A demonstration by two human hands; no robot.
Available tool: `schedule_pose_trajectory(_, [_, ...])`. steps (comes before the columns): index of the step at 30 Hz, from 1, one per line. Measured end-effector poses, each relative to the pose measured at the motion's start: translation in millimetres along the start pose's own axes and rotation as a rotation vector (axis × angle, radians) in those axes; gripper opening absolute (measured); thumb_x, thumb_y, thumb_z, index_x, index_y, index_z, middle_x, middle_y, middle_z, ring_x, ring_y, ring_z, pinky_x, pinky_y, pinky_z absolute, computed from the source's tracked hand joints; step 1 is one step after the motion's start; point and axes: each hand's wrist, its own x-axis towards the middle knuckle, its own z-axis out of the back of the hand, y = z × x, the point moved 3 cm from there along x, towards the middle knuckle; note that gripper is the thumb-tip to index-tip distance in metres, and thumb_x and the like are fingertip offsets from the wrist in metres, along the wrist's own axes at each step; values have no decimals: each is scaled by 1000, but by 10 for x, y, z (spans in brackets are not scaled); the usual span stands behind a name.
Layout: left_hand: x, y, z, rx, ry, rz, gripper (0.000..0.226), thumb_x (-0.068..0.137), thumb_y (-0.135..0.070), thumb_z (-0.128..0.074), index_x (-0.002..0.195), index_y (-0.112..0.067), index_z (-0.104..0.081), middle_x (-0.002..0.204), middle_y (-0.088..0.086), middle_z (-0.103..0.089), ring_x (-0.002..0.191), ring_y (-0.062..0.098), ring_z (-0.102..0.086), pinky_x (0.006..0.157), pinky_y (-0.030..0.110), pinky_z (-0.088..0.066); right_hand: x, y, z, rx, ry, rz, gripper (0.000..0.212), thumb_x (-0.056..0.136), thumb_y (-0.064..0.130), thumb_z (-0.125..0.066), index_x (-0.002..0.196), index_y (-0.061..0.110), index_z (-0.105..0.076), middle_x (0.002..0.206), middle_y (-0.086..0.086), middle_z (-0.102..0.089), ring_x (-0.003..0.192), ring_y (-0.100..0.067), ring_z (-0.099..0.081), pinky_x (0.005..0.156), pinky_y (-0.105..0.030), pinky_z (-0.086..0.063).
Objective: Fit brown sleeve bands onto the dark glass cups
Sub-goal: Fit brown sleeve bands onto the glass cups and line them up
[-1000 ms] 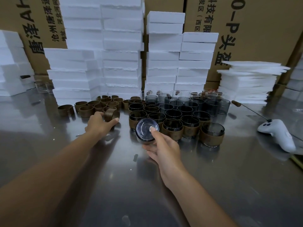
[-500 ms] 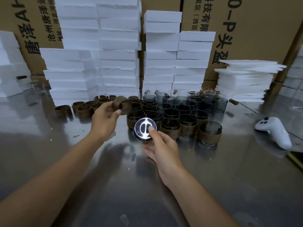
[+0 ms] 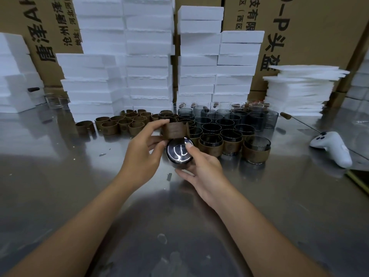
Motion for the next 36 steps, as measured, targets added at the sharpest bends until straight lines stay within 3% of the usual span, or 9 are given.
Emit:
schedule_pose_trajectory(5, [-1, -20, -27, -186, 55, 84, 54, 86, 21, -48, 111, -27, -56, 117, -1, -61, 100, 6, -67, 85, 15, -48, 9, 15, 8, 98, 20, -19, 16, 91, 22, -63, 95, 6, -67, 105, -15, -70, 107, -28, -64, 75, -34, -57])
schedule_pose_trajectory(9, [-21, -59, -47, -331, 115, 156, 52, 83, 25, -46, 109, -19, -57, 109, 1, -65, 100, 9, -66, 81, 15, -48, -8, 30, 4, 170, 7, -39, 18, 92, 28, -62, 91, 11, -67, 86, -7, -72, 87, -19, -65, 61, -30, -57])
schedule_pose_trajectory(13, [-55, -164, -85, -405, 90, 183, 30, 83, -11, -63, 112, -13, -56, 108, 0, -66, 97, 1, -65, 80, 11, -47, -33, 50, -8, 183, 39, -32, 23, 93, 38, -57, 103, 20, -67, 90, -4, -73, 80, -16, -69, 57, -25, -54])
schedule_pose_trajectory(16, [-64, -217, -117, -406, 27, 179, 39, 71, -19, -68, 109, -15, -56, 100, -9, -67, 94, -1, -66, 79, 12, -49, -50, 50, -25, 197, 52, -51, 26, 93, 39, -56, 106, 20, -69, 96, -6, -71, 82, -18, -68, 54, -24, -52])
schedule_pose_trajectory(19, [-63, -198, -133, -376, 32, 179, 58, 60, -21, -74, 115, -22, -53, 109, -7, -66, 103, 5, -64, 90, 18, -50, -52, 47, -30, 226, 55, -93, 33, 91, 45, -56, 101, 16, -69, 92, -5, -68, 80, -16, -64, 52, -22, -51])
schedule_pose_trajectory(21, [-63, -186, -136, -356, 52, 189, 70, 57, -22, -76, 122, -23, -51, 112, -8, -65, 106, 3, -62, 92, 18, -48, -57, 57, -32, 210, 76, -107, 41, 86, 55, -57, 95, 17, -69, 82, -1, -68, 75, -12, -63, 53, -21, -51])
schedule_pose_trajectory(24, [-63, -192, -136, -341, 85, 176, 65, 58, -23, -76, 120, -24, -55, 107, -13, -67, 106, 2, -63, 92, 18, -48, -69, 76, -57, 167, 123, -102, 57, 66, 67, -58, 94, 18, -69, 66, 5, -69, 56, -6, -64, 51, -18, -47])
schedule_pose_trajectory(28, [-66, -199, -138, -381, 117, 173, 58, 63, -21, -75, 118, -25, -57, 108, -10, -68, 106, 3, -63, 88, 14, -47, -66, 89, -77, 164, 131, -84, 70, 52, 68, -63, 101, 18, -69, 70, 2, -68, 65, -12, -62, 48, -17, -43])
schedule_pose_trajectory(36, [-79, -196, -160, -403, 156, 165, 56, 67, -22, -71, 120, -26, -54, 116, -3, -65, 108, 3, -62, 91, 17, -47, -91, 98, -78, 211, 150, -73, 45, 49, 47, -76, 84, 20, -68, 69, 2, -67, 54, -9, -62, 45, -17, -43])
